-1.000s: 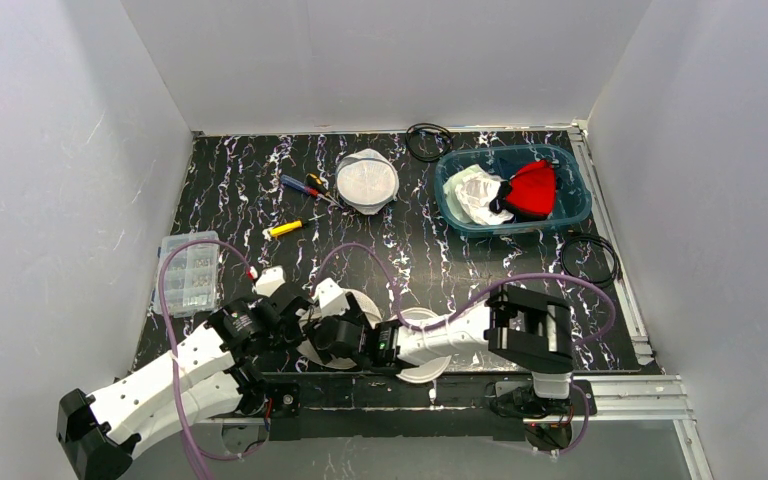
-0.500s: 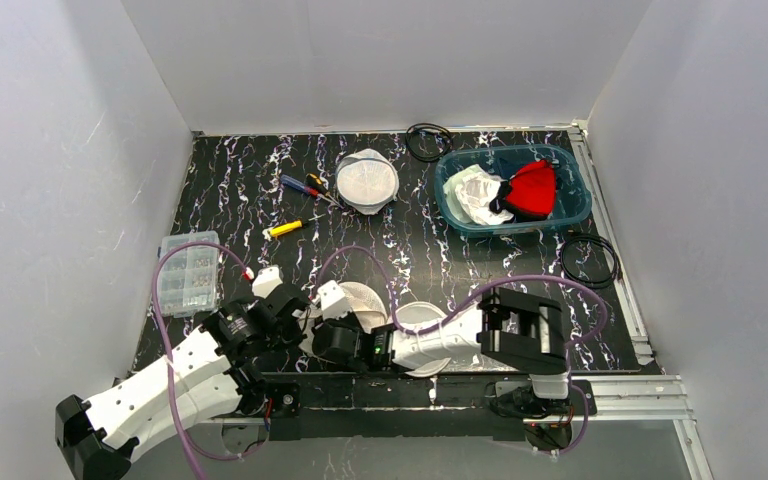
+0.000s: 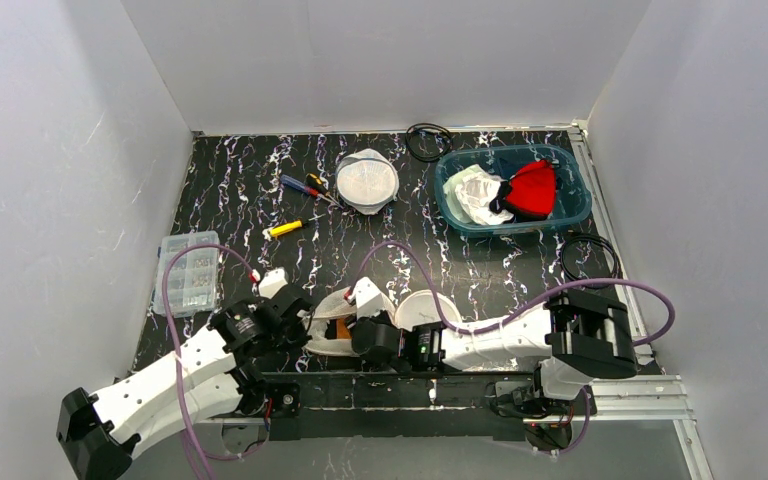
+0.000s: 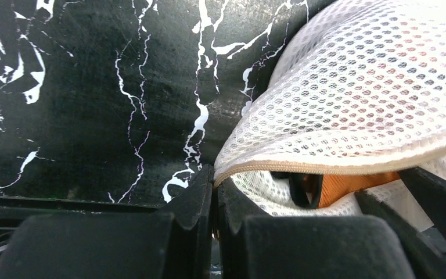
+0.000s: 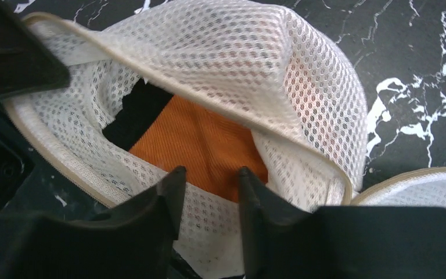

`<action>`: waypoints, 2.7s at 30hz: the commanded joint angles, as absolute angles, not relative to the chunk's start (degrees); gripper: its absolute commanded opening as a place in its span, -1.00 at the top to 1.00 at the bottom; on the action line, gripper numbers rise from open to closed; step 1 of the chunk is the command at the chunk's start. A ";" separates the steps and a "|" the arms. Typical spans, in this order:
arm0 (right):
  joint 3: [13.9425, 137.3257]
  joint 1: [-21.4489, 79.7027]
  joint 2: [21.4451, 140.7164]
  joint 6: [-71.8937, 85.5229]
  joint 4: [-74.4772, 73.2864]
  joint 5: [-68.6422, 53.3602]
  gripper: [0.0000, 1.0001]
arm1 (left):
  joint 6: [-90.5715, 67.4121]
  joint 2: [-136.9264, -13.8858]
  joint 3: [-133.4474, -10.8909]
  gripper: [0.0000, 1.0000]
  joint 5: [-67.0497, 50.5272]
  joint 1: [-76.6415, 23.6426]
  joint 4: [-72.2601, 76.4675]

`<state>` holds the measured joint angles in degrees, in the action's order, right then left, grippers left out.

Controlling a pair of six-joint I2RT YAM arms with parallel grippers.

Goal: Unzip the laundry bag and remove the bra
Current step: Pick up the bra from the laundry bag.

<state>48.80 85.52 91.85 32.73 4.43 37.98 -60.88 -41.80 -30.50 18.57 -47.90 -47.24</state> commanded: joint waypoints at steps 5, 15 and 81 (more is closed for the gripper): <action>47.88 85.89 87.23 31.74 10.36 32.89 -0.32 | -60.33 -43.42 -28.71 1.00 16.82 -47.81 -43.66; 57.57 86.93 93.71 30.96 6.46 34.15 -0.44 | -61.84 -44.85 -26.40 1.00 16.80 -47.75 -41.62; 48.36 85.17 74.20 8.06 7.11 0.86 0.97 | -59.58 -46.85 -35.66 1.00 17.51 -47.81 -39.61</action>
